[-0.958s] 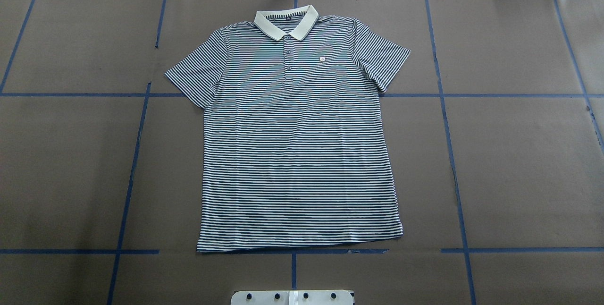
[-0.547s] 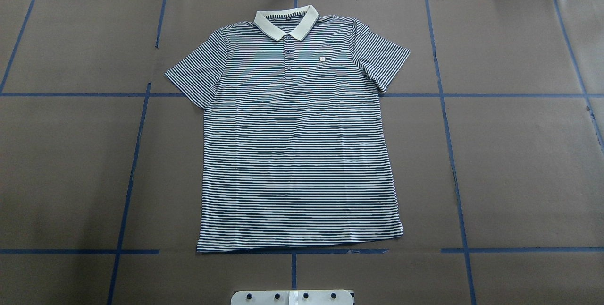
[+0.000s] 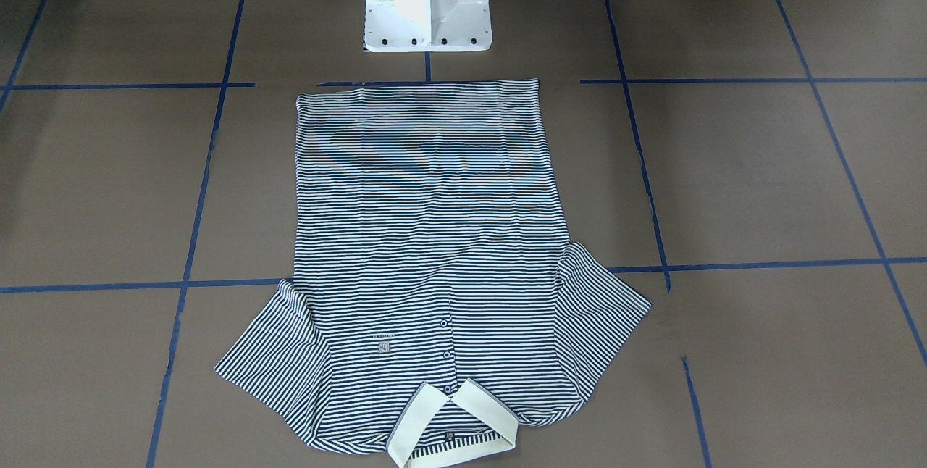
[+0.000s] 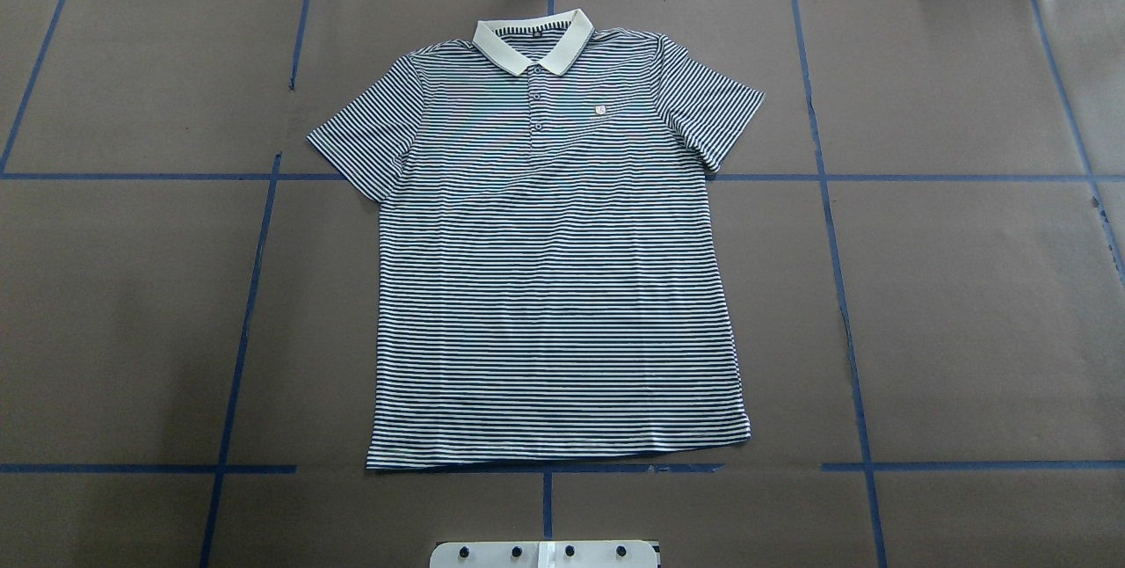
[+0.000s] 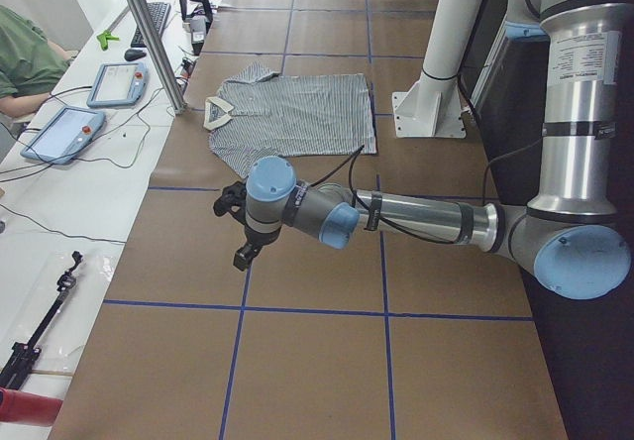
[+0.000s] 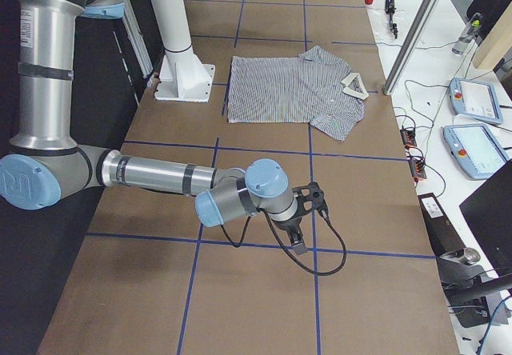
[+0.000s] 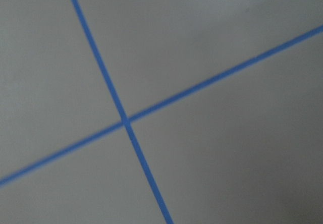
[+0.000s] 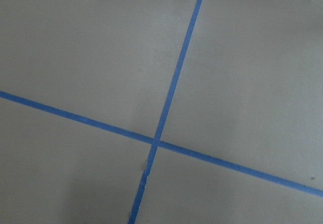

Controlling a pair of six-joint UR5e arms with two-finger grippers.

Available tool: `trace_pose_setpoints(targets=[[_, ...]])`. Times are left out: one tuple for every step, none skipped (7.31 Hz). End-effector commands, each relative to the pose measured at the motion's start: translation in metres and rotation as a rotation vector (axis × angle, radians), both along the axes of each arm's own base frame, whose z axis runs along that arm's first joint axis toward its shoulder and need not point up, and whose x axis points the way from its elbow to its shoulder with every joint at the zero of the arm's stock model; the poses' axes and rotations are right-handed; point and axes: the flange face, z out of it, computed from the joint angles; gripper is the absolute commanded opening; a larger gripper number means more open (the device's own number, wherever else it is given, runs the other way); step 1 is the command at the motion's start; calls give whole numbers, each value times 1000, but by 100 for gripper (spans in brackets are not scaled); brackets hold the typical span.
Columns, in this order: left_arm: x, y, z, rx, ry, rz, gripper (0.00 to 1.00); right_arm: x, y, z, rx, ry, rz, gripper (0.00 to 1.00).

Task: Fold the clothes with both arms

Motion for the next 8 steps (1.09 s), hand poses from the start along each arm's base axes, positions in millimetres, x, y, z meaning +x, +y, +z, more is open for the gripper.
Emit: trace_pose_setpoints(targets=[[3,-32,-11,184,19,0,100,-3,-7,7,39,-31,-19,100],[3,-41,-25,159,53,-49,100,-8,-13,-10,86,-55,-23,100],[5,-44,-38,147,100,-102,100,-27,-36,-31,21,-119,35,100],[30,-44,-47,138,138,-99,100,-60,-58,-51,-37,-165,70,100],[43,-44,-47,148,145,-81,100,-100,-86,-86,-70,-207,93,100],[43,-43,-49,150,146,-82,100,-148,-112,-126,-110,-249,140,98],[44,-43,-50,153,147,-80,100,-204,-128,-155,-117,-260,198,96],[44,-43,-50,153,147,-80,100,-273,-143,-182,-130,-266,229,93]])
